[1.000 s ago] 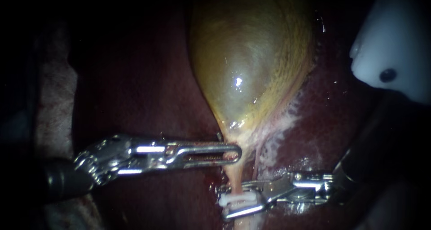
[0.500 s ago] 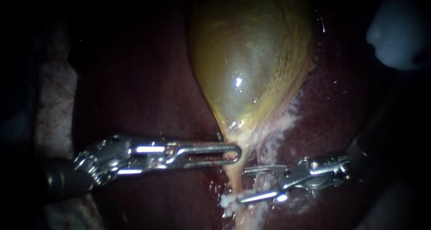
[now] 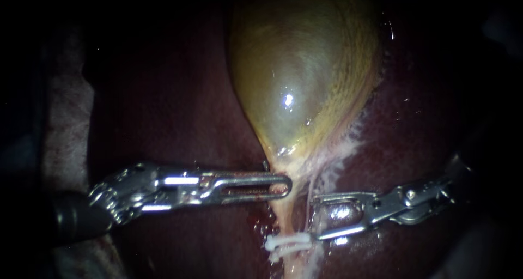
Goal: Going back second clip left tube
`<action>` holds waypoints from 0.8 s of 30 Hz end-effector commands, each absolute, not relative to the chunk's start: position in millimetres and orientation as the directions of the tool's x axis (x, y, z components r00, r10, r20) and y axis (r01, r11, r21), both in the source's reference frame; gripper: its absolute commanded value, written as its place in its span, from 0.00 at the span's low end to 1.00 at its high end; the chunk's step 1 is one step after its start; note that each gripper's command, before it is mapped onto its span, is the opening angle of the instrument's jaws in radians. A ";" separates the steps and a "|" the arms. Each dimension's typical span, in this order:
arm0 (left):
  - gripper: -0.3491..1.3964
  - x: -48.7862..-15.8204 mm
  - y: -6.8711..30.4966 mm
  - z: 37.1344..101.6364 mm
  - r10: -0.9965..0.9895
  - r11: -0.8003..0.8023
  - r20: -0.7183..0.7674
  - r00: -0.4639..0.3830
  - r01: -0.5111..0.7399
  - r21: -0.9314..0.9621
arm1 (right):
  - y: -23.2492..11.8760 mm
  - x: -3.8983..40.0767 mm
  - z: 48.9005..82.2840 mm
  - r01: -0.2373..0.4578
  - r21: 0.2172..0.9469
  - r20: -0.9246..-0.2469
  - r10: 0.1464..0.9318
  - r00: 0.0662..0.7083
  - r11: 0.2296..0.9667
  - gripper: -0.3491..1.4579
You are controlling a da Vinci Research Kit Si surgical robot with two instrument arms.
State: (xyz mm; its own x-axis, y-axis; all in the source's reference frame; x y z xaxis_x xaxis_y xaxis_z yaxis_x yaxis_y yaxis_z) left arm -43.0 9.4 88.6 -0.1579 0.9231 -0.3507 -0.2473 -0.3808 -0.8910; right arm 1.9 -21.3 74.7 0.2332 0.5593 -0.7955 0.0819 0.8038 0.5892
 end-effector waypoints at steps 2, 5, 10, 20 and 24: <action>0.00 -43.0 9.4 88.8 0.923 -0.381 -0.352 -0.156 -0.249 -0.890 | -21.0 0.9 74.2 0.084 0.566 -0.812 0.538 0.224 0.820 0.47; 0.00 -42.9 9.4 88.8 0.923 -0.381 -0.352 -0.157 -0.249 -0.890 | -20.5 -0.5 73.3 0.089 0.535 -0.835 0.510 0.207 0.840 0.47; 0.00 -42.9 9.4 88.9 0.923 -0.382 -0.352 -0.157 -0.249 -0.890 | -19.8 -2.2 72.0 0.090 0.490 -0.866 0.471 0.169 0.867 0.47; 0.00 -42.6 9.4 89.1 0.922 -0.383 -0.354 -0.156 -0.250 -0.889 | -19.2 -3.3 71.3 0.068 0.463 -0.881 0.451 0.144 0.884 0.48; 0.00 -42.3 9.4 89.9 0.921 -0.387 -0.358 -0.156 -0.251 -0.887 | -19.2 -3.2 71.3 0.067 0.464 -0.881 0.451 0.144 0.884 0.48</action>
State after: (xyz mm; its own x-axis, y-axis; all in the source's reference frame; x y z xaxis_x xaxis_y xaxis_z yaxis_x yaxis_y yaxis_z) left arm -42.2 9.4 90.1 -0.1571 0.9205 -0.3577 -0.2507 -0.3876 -0.8871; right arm -3.2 -19.1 71.3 0.1443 0.4504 -0.8811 0.0674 0.8839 0.4629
